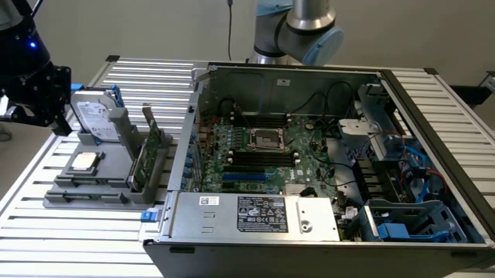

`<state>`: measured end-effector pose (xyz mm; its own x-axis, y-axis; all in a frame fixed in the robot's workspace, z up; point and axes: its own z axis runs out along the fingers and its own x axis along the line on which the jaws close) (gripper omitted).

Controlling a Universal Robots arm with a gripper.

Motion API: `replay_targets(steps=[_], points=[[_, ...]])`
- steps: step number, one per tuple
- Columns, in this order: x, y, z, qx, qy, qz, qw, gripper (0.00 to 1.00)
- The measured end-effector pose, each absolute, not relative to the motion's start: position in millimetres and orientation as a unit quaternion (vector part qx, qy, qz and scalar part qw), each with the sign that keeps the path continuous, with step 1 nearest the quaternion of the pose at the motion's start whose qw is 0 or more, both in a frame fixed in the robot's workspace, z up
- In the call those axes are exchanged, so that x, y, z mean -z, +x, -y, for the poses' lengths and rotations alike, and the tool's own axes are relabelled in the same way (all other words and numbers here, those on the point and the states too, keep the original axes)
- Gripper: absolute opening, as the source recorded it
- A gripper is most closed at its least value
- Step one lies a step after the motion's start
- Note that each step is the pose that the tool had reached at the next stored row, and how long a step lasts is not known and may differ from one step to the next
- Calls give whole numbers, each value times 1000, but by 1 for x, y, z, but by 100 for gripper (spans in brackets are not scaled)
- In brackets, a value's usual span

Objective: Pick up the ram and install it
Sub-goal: 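Pick up the ram and move it above insertion slot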

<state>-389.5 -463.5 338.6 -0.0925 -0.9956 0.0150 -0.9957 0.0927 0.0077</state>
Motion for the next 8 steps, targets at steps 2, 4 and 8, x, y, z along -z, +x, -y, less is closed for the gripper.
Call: replay_targets(steps=[2,4,8], points=[[-338,-390,465,-2,677,736,8,11],[-338,-390,468,-2,680,733,8,11],[-338,-390,474,-3,685,729,8,23]])
